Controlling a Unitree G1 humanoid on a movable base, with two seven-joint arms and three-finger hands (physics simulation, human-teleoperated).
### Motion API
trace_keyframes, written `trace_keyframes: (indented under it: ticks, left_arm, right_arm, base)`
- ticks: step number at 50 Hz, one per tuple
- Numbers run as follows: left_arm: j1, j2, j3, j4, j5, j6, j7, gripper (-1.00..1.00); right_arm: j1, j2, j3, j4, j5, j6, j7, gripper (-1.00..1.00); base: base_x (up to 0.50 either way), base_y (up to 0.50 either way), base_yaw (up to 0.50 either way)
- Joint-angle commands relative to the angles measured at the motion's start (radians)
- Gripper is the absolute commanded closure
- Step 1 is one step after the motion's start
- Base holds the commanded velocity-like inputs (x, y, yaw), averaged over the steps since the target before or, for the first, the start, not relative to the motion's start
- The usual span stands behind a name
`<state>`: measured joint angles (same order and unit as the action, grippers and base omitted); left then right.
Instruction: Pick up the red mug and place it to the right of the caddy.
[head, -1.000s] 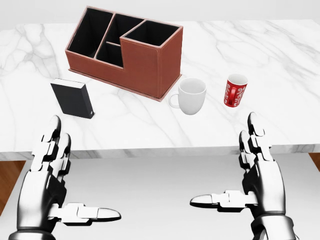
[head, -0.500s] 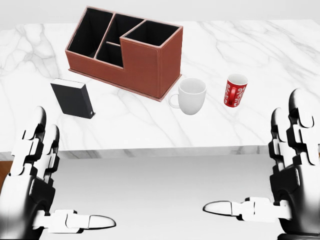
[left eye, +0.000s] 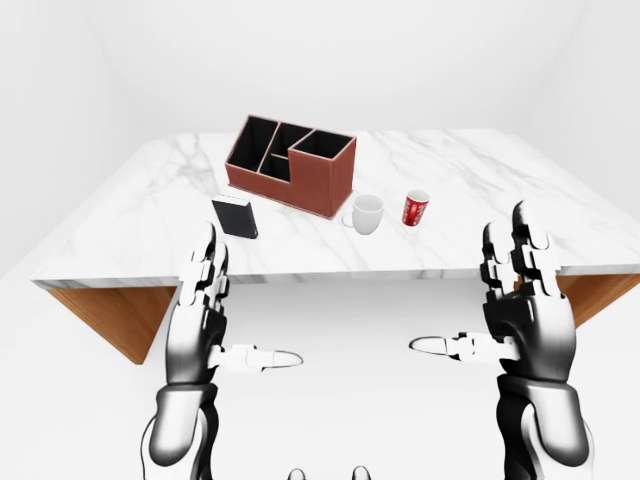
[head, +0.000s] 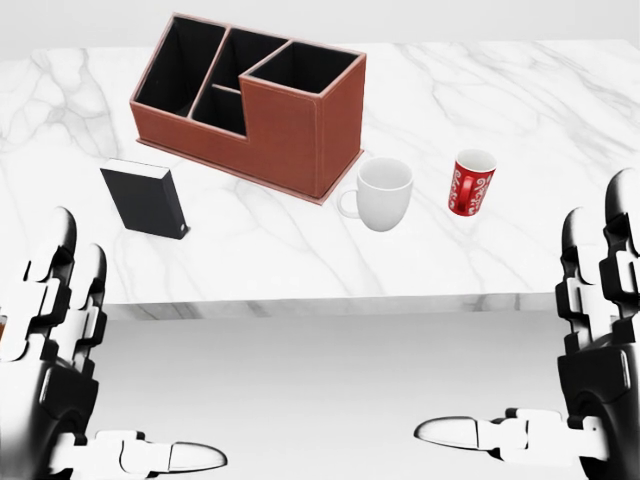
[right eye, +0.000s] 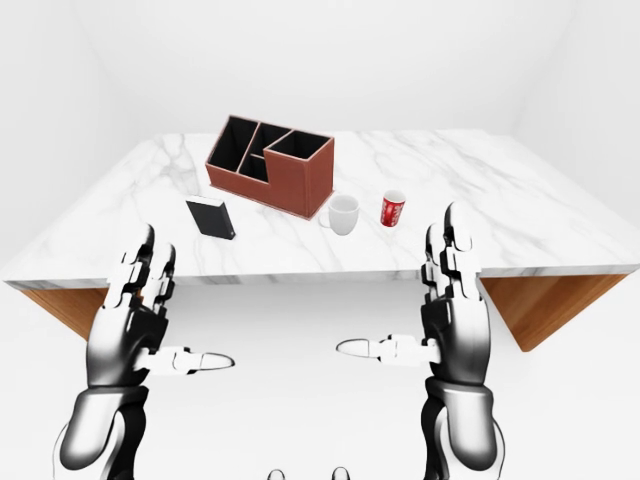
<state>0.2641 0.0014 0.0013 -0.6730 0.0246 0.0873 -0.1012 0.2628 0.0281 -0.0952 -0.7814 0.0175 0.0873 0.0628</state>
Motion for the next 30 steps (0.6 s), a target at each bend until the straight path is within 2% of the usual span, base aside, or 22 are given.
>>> trace_keyframes:
  ticks: [1,8,30]
  left_arm:
    - [0.005,0.001,0.002,-0.015,0.0,0.0,-0.005,-1.0]
    - [0.037,0.002,-0.003,-0.079,-0.001,0.0,-0.015,-1.0]
    - [0.037,-0.005,0.015,-0.089,-0.005,0.0,-0.026,-1.0]
  right_arm:
    - [-0.002,0.005,-0.027,-0.004,0.041,0.0,0.02,-1.0]
    - [0.007,0.003,-0.011,-0.004,0.035,0.0,0.029,-1.0]
    - [0.009,0.004,-0.018,-0.01,0.04,0.0,0.034,-1.0]
  base:
    - [0.5,0.0,0.0]
    - [0.5,-0.02,0.0]
    - [0.5,-0.03,0.0]
